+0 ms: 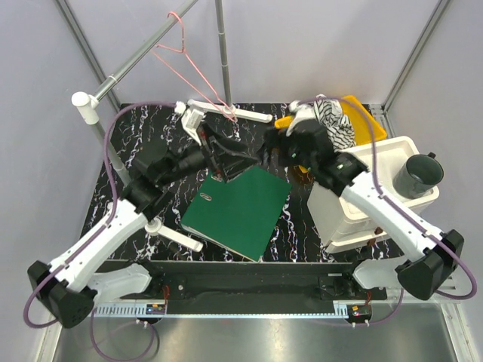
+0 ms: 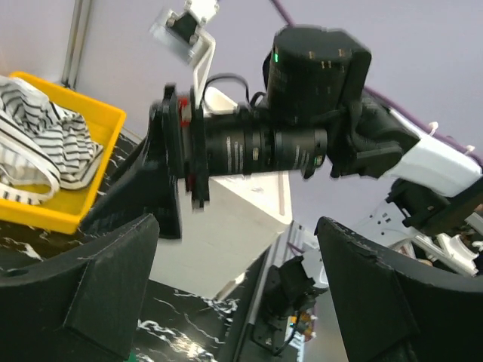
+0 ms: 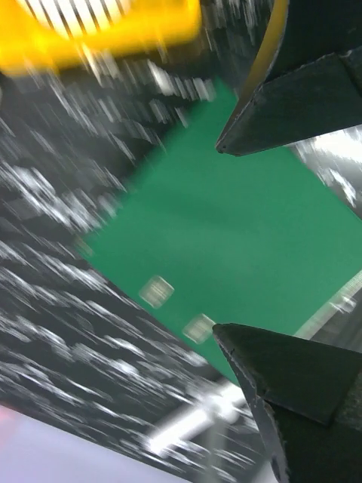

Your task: Remove the tank top from the hanger

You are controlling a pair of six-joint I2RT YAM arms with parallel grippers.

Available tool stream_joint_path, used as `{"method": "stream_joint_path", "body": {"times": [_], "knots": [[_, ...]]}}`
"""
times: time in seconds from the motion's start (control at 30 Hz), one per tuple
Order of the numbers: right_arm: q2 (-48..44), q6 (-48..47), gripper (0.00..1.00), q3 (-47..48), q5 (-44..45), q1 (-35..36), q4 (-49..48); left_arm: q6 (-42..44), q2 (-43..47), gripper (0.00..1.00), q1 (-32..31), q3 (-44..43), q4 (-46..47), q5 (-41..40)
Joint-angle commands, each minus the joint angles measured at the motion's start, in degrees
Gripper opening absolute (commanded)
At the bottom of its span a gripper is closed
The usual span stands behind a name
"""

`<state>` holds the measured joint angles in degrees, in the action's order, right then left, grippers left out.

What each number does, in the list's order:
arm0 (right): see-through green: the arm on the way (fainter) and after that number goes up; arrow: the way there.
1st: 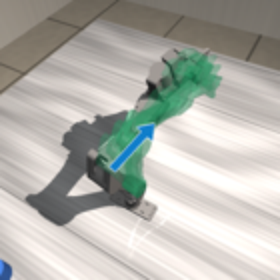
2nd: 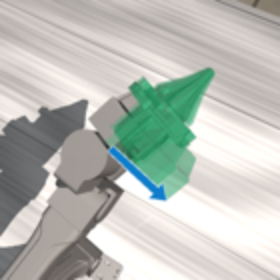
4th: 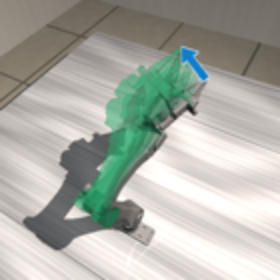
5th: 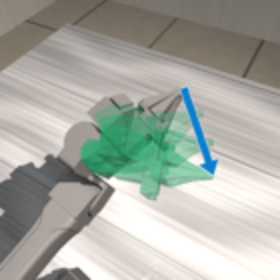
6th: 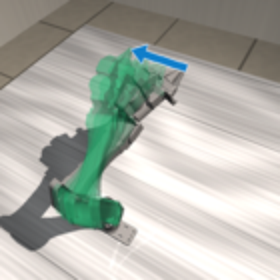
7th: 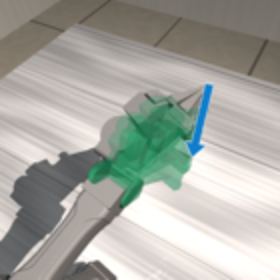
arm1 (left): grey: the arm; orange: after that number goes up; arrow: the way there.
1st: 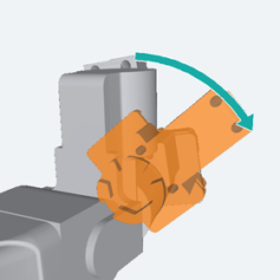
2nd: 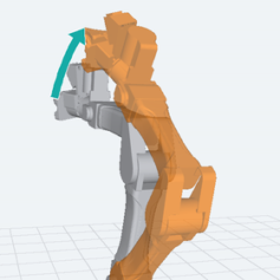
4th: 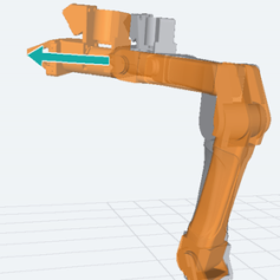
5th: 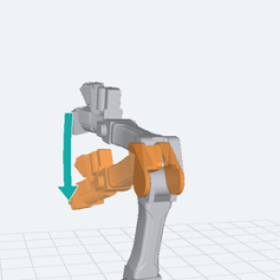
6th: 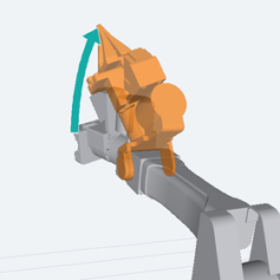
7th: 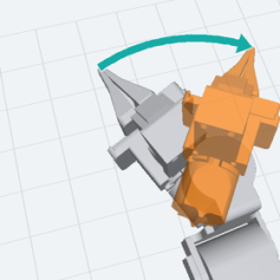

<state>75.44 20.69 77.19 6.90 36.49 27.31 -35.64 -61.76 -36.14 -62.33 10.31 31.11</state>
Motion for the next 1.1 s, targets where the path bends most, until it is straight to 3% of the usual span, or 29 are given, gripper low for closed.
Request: {"method": "stream_joint_path", "body": {"times": [0.0,0.2,0.4,0.7,0.9,1.07], "knots": [[-1.2,7.8,1.00,-4.8,-1.7,9.2,-4.6,-4.3,8.0,0.89,-0.6,7.8,0.6,-6.2],[-10.0,13.8,1.00,-13.0,0.2,13.7,-8.6,-7.1,18.5,0.89,-0.8,17.1,-3.8,-7.1],[-21.7,21.5,1.00,-30.2,-4.0,13.8,-21.1,-12.0,23.9,0.89,-0.9,28.8,-4.0,-5.0],[-39.5,27.2,1.00,-48.9,-4.1,13.8,-34.9,-15.0,34.1,0.91,-1.3,35.9,-5.0,-3.5],[-45.9,27.8,1.00,-53.5,-3.8,13.8,-41.0,-16.7,40.3,0.93,-1.2,39.5,-5.2,-3.3],[-45.6,28.5,1.00,-54.6,-5.3,13.8,-43.6,-17.5,42.5,0.94,-1.3,41.4,-5.2,-3.3]]}}
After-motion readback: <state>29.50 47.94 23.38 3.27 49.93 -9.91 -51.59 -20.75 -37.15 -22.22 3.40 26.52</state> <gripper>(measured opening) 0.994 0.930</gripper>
